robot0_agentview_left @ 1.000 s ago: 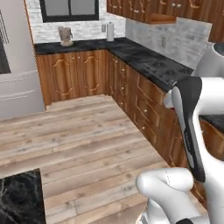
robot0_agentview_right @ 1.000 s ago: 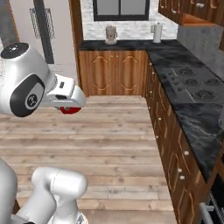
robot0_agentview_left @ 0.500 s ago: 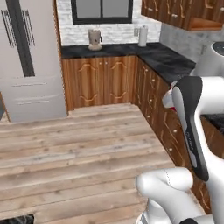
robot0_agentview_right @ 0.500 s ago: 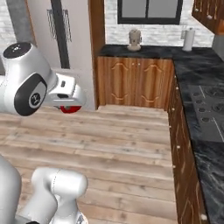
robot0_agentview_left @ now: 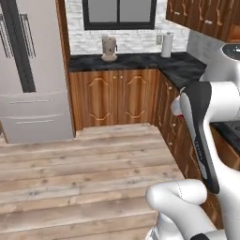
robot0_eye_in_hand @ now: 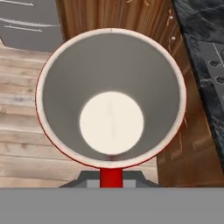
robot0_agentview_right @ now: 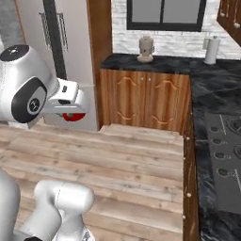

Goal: Clear the mugs and bowl far away from the sink.

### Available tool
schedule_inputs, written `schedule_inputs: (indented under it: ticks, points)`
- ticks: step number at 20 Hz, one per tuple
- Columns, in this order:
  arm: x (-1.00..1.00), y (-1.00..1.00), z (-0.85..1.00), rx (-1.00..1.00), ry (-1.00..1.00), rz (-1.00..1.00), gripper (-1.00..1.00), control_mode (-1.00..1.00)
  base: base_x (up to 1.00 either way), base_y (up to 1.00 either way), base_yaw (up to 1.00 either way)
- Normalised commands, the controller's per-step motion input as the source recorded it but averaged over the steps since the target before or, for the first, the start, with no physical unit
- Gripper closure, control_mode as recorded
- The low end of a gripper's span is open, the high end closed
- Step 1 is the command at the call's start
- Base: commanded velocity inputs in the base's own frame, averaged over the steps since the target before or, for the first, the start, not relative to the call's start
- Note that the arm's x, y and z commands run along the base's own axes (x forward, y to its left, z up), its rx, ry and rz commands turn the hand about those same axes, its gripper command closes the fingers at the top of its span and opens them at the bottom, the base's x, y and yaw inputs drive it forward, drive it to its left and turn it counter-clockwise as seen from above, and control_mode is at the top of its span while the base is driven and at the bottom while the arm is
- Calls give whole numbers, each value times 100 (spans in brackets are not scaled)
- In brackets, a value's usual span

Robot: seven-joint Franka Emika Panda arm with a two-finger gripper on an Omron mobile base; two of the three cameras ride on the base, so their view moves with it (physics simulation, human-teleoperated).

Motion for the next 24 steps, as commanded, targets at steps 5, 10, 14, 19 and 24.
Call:
schedule_inputs:
  ticks: [5, 10, 14, 19, 24]
  points:
    - [0, 0, 0, 0, 0, 0, 100, 100, 100, -64, 1]
    - [0, 0, 0, 0, 0, 0, 100, 100, 100, 74, -6]
    - [0, 0, 0, 0, 0, 0, 100, 100, 100, 35, -6]
    - [0, 0, 0, 0, 0, 0, 100, 100, 100, -3, -4]
    - [0, 0, 0, 0, 0, 0, 100, 100, 100, 11, -13]
